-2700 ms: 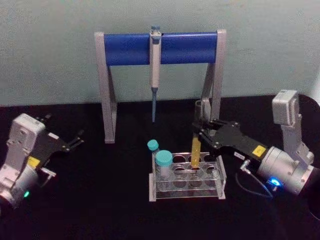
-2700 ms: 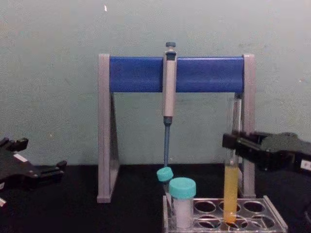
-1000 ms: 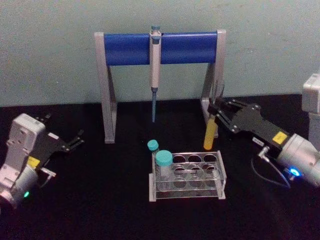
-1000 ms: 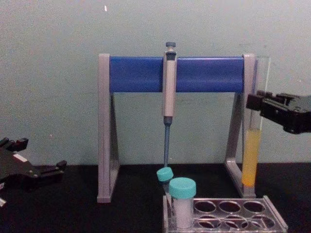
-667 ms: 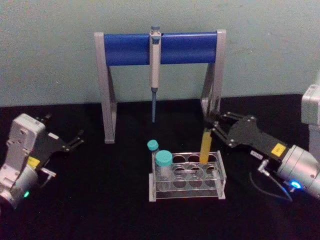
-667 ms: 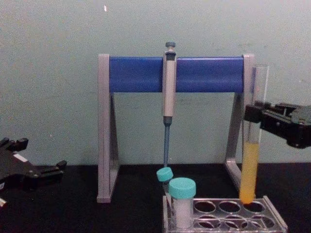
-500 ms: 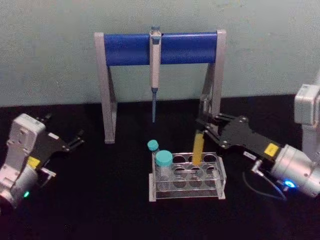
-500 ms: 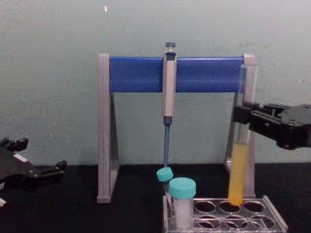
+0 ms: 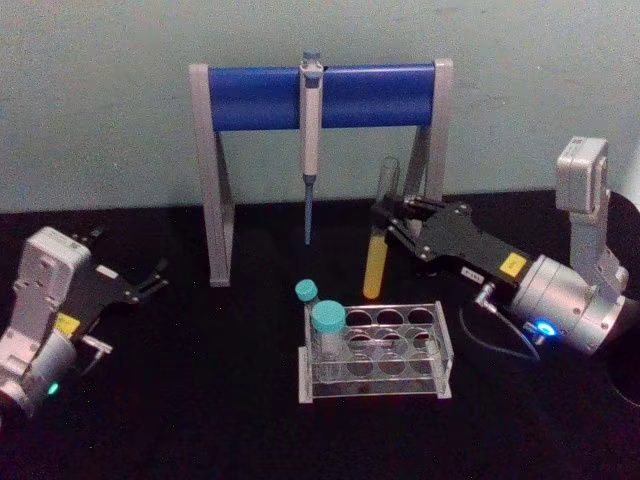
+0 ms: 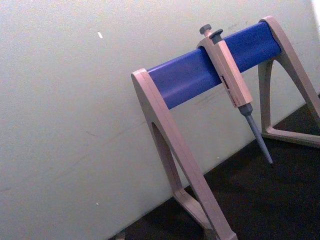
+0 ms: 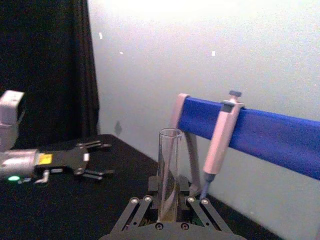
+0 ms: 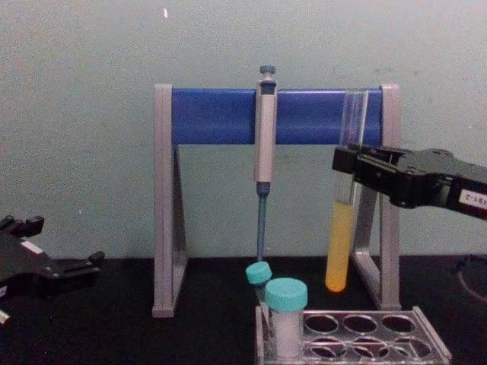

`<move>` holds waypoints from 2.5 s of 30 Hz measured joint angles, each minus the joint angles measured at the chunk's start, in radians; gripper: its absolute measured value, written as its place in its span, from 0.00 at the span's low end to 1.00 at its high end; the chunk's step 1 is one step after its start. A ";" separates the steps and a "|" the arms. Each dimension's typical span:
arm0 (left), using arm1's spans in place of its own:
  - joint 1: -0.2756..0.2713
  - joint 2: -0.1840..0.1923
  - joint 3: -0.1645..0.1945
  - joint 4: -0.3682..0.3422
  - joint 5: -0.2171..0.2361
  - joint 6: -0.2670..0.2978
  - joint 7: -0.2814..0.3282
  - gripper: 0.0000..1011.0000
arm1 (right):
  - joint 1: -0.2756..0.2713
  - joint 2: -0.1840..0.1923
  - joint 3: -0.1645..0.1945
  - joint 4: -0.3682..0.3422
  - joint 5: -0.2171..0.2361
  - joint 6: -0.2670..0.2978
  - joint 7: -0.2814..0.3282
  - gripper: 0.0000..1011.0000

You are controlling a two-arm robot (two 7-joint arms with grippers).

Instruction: Pick up the test tube from the test tube rack, shake it, then place it back into the test tube rack.

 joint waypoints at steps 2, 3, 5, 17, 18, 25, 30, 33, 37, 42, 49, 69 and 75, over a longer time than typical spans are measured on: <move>0.000 0.000 0.000 0.000 0.000 0.000 0.000 1.00 | 0.008 -0.004 0.000 0.010 -0.002 -0.002 -0.006 0.23; 0.000 0.000 0.000 0.000 0.000 0.000 0.000 1.00 | 0.011 -0.006 0.000 0.015 -0.004 -0.003 -0.009 0.23; 0.000 0.000 0.000 0.000 0.000 0.000 0.000 1.00 | 0.018 -0.008 0.004 0.030 -0.008 -0.005 -0.017 0.23; 0.000 0.000 0.000 0.000 0.000 0.000 0.000 1.00 | -0.002 0.005 0.032 0.017 -0.015 -0.006 -0.043 0.23; 0.000 0.000 0.000 0.000 0.000 0.000 0.000 1.00 | -0.003 0.006 0.033 0.015 -0.016 -0.006 -0.044 0.23; 0.000 0.000 0.000 0.000 0.000 0.000 0.000 1.00 | -0.017 0.012 0.042 -0.002 -0.020 -0.004 -0.052 0.23; 0.000 0.000 0.000 0.000 0.000 0.000 0.000 1.00 | -0.032 0.018 0.051 -0.021 -0.024 -0.002 -0.060 0.23; 0.000 0.000 0.000 0.000 0.000 0.000 0.000 1.00 | -0.047 0.027 0.060 -0.038 -0.026 0.000 -0.067 0.23; 0.000 0.000 0.000 0.000 0.000 0.000 0.000 1.00 | -0.072 0.042 0.072 -0.066 -0.027 0.003 -0.075 0.23; 0.000 0.000 0.000 0.000 0.000 0.000 0.000 1.00 | -0.113 0.067 0.088 -0.111 -0.026 0.008 -0.077 0.23; 0.000 0.000 0.000 0.000 0.000 0.000 0.000 1.00 | -0.171 0.104 0.089 -0.179 -0.014 0.022 -0.054 0.23; 0.000 0.000 0.000 0.000 0.000 0.000 0.000 1.00 | -0.046 0.045 0.001 -0.069 0.013 0.011 0.019 0.23; 0.000 0.000 0.000 0.000 0.000 0.000 0.000 1.00 | 0.005 0.018 -0.004 0.002 0.008 0.001 0.013 0.23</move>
